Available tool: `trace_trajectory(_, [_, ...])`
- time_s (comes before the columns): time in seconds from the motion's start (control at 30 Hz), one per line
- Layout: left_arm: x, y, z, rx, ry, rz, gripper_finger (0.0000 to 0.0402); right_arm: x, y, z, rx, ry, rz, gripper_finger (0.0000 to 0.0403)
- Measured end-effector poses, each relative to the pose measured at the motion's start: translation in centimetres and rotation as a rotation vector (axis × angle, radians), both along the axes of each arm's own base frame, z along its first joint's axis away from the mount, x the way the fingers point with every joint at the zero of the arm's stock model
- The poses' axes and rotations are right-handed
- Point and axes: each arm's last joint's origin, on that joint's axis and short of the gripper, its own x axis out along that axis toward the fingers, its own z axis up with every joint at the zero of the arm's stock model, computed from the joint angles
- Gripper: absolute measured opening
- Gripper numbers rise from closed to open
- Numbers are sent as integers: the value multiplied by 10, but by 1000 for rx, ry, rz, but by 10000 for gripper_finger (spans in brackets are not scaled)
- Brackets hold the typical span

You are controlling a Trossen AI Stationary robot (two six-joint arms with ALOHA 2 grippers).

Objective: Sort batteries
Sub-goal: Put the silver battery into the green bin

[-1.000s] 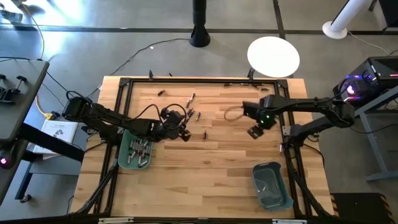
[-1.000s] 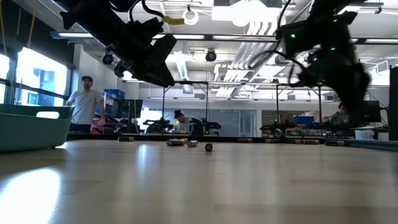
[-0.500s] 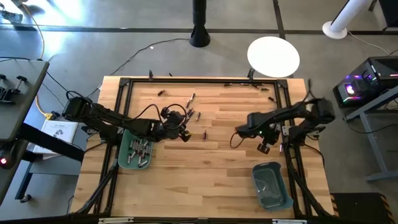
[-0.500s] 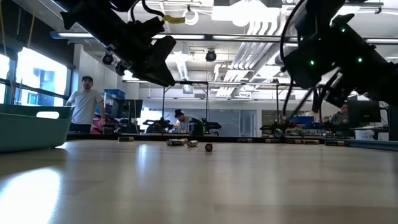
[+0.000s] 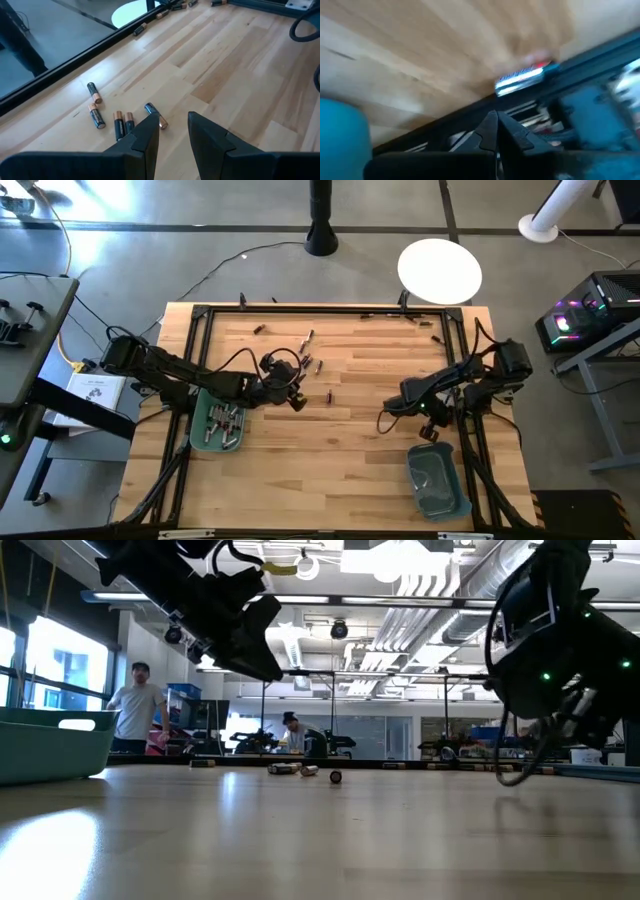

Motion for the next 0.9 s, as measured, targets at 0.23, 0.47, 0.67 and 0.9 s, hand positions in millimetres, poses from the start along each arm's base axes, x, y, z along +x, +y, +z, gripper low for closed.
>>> trace_trajectory(0.23, [0, -3, 0, 0, -1, -10, 97, 1, 3, -5, -84, 2, -23, 0])
trace_trajectory(0.47, [0, -4, 0, -3, 4, -17, 97, 3, 2, -13, -116, 43, -23, 0])
trace_trajectory(0.67, [-1, -6, 0, 3, 11, -31, 97, 2, 3, -26, -76, 133, 41, 0])
trace_trajectory(0.9, [-1, -12, 0, 26, 30, -66, 97, -2, 3, -41, -45, 113, 65, 0])
